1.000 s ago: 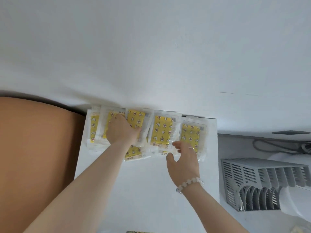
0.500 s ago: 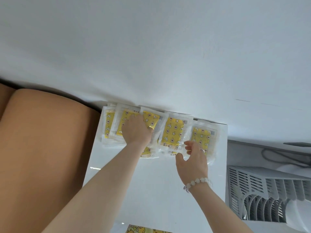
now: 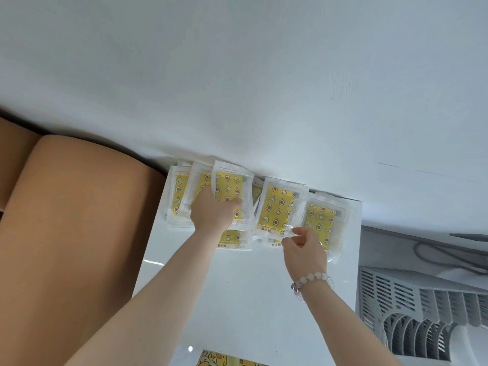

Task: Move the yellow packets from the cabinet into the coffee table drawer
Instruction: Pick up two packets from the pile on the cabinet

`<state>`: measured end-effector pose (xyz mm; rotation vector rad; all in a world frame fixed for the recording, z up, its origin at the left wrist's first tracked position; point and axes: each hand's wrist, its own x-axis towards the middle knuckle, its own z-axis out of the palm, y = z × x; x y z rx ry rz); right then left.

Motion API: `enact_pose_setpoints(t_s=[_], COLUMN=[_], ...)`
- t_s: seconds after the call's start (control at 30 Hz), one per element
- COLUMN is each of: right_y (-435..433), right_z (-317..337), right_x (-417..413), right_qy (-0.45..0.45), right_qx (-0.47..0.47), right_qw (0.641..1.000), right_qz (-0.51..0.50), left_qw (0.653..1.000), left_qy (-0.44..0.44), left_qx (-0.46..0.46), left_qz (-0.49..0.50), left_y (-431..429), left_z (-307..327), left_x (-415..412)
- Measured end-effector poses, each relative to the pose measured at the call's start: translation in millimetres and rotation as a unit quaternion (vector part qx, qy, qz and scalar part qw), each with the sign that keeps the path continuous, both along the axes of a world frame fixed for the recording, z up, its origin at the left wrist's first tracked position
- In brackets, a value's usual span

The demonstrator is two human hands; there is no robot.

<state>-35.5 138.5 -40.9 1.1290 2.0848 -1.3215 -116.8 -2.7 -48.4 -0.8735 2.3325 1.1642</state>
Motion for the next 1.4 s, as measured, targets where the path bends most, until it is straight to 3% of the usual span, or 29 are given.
enact_pose_setpoints(t_s=[0.13, 0.33, 0.43, 0.77, 0.9, 1.03, 1.2, 1.27, 1.37, 1.4], right_y=[5.3, 16.4, 25.9, 17.4, 19.0, 28.6, 35.0, 37.9, 46.4, 52.1], right_z=[3.1, 5.3, 8.2, 4.5, -10.2, -15.6, -19.0, -20.6, -8.7, -7.6], right_x=[-13.0, -27.7, -25.1, -6.0, 5.9, 14.4, 15.9, 17.2, 12.8, 12.2], right_qy=[0.013, -0.019, -0.013, 0.004, -0.014, -0.022, -0.05, -0.05, -0.031, -0.027], right_qx=[-0.117, -0.308, -0.422, -0.419, -0.381, -0.366, -0.347, -0.335, -0.333, -0.328], right_qw=[0.991, 0.947, 0.897, 0.893, 0.899, 0.908, 0.917, 0.922, 0.923, 0.923], right_qz=[-0.056, -0.09, -0.134, -0.166, -0.216, -0.205, -0.191, -0.186, -0.188, -0.2], left_qw=[0.993, 0.957, 0.936, 0.969, 0.977, 0.943, 0.85, 0.852, 0.891, 0.902], left_qy=[0.007, -0.021, -0.051, -0.089, -0.047, -0.019, 0.026, -0.03, -0.142, -0.144], left_qx=[0.114, 0.289, 0.349, 0.215, 0.079, -0.068, -0.194, -0.139, 0.051, 0.066], left_qz=[0.029, -0.006, -0.015, -0.084, -0.191, -0.325, -0.49, -0.504, -0.428, -0.402], left_y=[5.6, 35.1, 43.5, 54.3, 64.3, 66.4, 67.9, 65.2, 54.7, 51.4], left_z=[16.4, 38.0, 38.3, 15.8, 14.5, 20.2, 29.6, 29.0, 23.4, 20.3], left_x=[11.8, 32.5, 35.5, 48.3, 57.6, 63.9, 56.0, 47.3, 25.0, 17.1])
